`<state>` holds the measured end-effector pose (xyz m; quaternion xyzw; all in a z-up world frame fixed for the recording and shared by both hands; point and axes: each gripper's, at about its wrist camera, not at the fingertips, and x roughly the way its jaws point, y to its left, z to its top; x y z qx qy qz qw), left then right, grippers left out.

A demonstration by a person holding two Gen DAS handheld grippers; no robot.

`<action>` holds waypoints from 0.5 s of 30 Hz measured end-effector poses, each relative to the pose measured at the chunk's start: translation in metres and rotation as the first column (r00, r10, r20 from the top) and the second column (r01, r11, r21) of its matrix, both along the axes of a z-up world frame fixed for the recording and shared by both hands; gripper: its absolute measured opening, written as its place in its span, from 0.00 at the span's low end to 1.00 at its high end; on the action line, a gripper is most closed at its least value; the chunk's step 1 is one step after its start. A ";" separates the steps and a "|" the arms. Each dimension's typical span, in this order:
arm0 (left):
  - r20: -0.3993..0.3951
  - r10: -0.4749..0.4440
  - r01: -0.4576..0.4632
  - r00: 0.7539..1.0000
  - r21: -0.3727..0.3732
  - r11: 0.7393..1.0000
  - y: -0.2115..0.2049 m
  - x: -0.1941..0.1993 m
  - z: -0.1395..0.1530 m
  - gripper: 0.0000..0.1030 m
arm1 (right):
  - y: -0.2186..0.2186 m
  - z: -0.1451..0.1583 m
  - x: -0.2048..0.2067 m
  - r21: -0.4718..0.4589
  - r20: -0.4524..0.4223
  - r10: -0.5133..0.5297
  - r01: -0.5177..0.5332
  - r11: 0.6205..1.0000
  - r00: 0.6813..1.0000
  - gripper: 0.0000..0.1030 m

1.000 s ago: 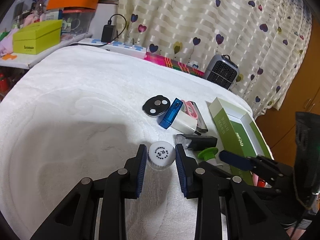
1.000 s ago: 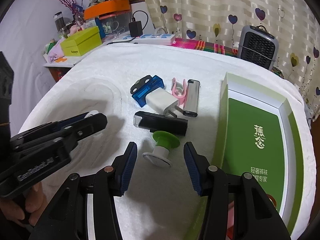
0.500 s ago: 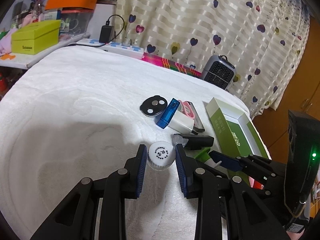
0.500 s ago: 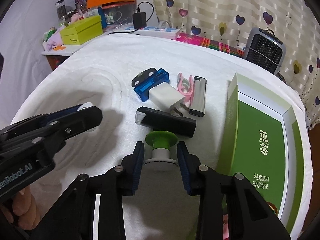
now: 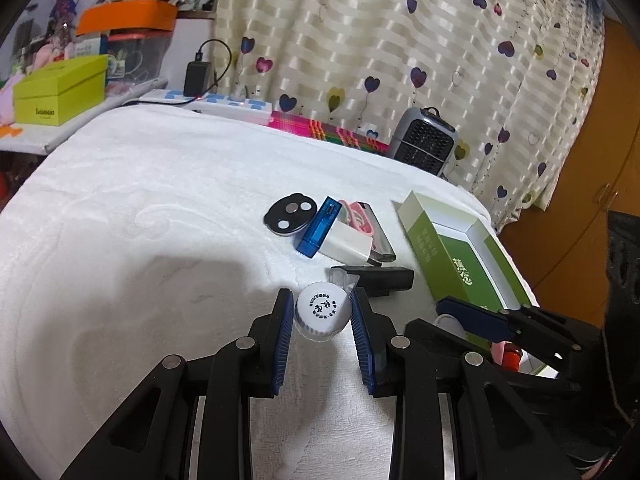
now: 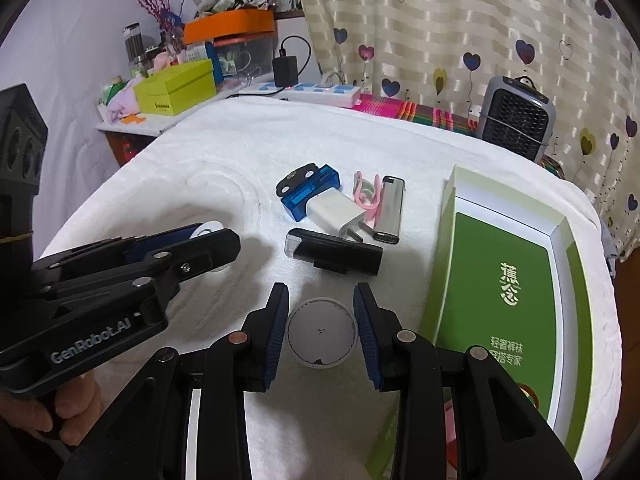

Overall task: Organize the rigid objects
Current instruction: 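Grasp the white disc on the green suction base with the right gripper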

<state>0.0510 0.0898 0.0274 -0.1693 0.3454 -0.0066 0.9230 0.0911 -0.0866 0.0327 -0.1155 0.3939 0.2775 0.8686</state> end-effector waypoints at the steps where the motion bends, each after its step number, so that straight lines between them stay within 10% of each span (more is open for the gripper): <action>1: 0.000 0.001 -0.001 1.000 0.002 1.000 0.000 0.000 0.000 0.27 | -0.001 0.001 -0.002 0.002 0.002 0.000 0.000 1.000 1.000 0.34; 15: 0.023 -0.040 0.039 0.999 0.043 0.998 -0.013 -0.014 0.005 0.27 | -0.019 0.016 -0.022 0.045 0.037 0.005 -0.006 0.999 0.999 0.34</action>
